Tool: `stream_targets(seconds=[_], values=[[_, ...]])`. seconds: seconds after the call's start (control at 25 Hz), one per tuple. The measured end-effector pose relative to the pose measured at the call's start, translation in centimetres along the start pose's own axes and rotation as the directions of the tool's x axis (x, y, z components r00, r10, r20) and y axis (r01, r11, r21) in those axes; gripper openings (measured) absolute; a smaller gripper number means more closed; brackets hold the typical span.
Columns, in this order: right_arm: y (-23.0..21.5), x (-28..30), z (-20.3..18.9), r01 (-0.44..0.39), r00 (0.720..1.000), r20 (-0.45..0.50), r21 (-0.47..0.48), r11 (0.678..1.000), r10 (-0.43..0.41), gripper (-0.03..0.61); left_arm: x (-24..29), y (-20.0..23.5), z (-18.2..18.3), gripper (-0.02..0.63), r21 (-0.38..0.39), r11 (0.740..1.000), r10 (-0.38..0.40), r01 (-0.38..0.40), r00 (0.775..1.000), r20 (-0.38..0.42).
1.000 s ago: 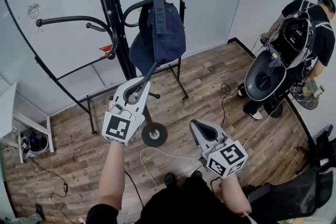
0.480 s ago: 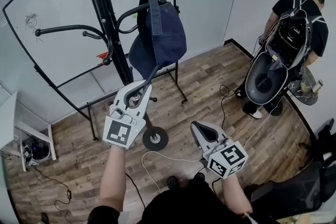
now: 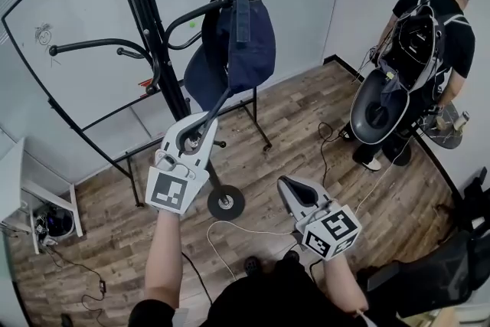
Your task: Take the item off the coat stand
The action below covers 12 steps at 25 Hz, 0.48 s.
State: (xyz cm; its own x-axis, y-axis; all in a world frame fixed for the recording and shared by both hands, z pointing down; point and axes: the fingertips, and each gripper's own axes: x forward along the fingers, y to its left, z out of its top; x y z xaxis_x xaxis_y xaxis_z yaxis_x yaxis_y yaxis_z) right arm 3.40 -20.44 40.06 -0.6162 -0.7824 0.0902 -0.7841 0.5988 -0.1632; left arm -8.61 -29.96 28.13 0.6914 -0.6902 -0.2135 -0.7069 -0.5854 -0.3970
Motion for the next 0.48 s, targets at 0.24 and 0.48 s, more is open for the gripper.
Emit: stream_targets(seconds=[0.24,0.48], values=[[0.5,0.1,0.4,0.004,1.0,-0.006,-0.002,1.0,-0.004,0.032,-0.1,-0.6,-0.4,0.031,-0.005,1.0,-0.028,0.028,1.0,-0.011],[1.3,0.1,2.1,-0.016,1.0,-0.019,0.004,1.0,0.016,0.032,-0.8,-1.7,0.0,0.031,-0.065,0.997,-0.03,0.029,0.999,-0.02]])
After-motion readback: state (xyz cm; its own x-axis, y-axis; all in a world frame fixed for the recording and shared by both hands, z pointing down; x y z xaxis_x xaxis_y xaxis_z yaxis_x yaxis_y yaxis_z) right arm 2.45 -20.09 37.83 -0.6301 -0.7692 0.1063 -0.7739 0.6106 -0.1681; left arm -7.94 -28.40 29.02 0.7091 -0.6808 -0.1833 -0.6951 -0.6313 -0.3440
